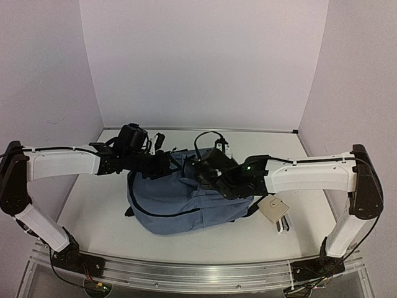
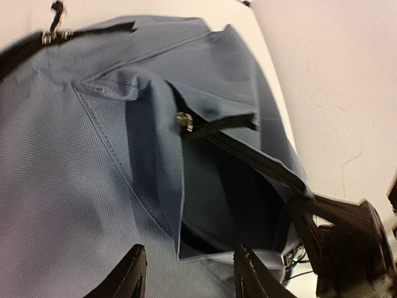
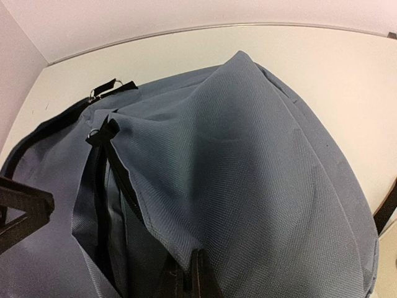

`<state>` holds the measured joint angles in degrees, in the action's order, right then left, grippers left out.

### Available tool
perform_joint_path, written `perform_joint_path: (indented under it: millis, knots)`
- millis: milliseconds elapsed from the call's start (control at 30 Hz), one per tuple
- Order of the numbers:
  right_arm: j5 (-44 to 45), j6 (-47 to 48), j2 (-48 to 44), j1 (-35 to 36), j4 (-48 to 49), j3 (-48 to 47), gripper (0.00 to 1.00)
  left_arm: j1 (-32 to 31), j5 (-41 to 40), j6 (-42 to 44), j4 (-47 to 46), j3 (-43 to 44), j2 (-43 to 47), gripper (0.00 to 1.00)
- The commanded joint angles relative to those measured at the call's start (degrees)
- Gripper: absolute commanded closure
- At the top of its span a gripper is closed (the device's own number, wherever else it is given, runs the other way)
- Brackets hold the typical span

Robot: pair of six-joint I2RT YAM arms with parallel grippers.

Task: Pack the student bag
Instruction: Adjust the student bag at the center of the board.

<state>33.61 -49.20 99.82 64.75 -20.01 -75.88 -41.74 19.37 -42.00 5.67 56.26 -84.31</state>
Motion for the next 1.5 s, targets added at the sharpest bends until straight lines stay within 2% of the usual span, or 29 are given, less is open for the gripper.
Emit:
perform_joint_path:
  millis: [0, 233, 600, 1100, 1467]
  knots:
    - [-1.85, -1.75, -2.77, -1.4, 8.38, 0.27, 1.0, -0.1, 0.69, 0.6, -4.08, -1.58, 3.88, 0.49]
    - [-4.51, -1.95, -2.97, -1.59, 11.22, 0.82, 1.0, -0.12, -2.8, -3.4, -1.34, -2.58, 1.79, 0.7]
    - [-6.39, -1.94, -2.44, -1.61, 12.83, 0.99, 1.0, -0.54, -3.12, -6.07, -1.72, -2.98, -2.35, 0.84]
    - [-7.73, -0.89, -1.91, -1.63, 14.02, 1.42, 1.0, -4.43, -2.09, -6.35, -8.51, 5.77, -10.43, 0.88]
    - [-7.68, -0.87, -1.81, -1.65, 14.42, 1.58, 1.0, -6.29, -1.41, -7.39, -10.61, 8.83, -16.31, 0.88]
